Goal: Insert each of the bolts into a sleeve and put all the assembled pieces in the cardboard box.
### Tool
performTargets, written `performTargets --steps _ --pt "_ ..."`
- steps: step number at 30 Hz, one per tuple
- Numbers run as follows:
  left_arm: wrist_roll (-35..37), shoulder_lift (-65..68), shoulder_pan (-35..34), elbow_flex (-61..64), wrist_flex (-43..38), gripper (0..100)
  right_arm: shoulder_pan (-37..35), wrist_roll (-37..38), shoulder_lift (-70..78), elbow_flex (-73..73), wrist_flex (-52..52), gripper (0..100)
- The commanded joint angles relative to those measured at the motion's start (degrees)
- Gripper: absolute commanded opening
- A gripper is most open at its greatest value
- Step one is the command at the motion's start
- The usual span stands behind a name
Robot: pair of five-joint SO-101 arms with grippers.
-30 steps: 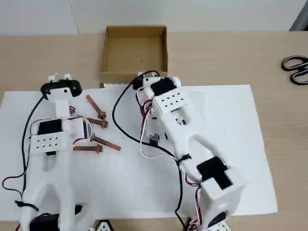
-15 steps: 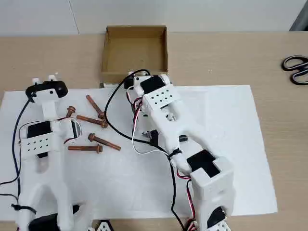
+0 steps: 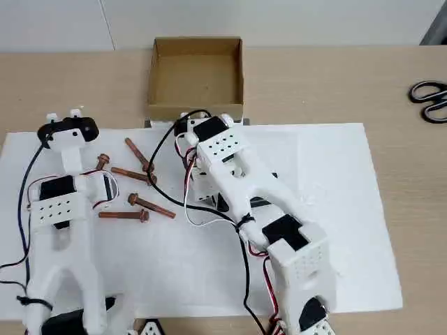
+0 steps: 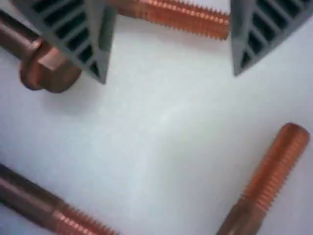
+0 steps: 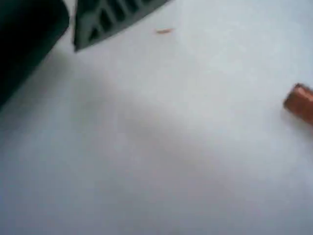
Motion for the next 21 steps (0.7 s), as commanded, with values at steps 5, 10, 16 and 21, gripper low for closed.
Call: performTargets --steps 5,10,16,21 --pt "-0.3 -0.4 -0.2 2.4 -1.1 16 -0.3 -0.3 0.0 -2.3 -4.1 20.3" --pt "-0.3 -0.4 -0.2 3.6 -1.4 16 -0.3 -0.3 2.2 -2.3 -4.4 16.5" --pt "-0.3 -0.4 -0.2 4.3 -2.5 16 -0.3 -0.2 3.9 -2.3 -4.2 13.4" --pt "-0.3 -0.4 -0.2 4.9 -3.1 16 -0.3 -0.4 3.8 -2.3 -3.8 13.2"
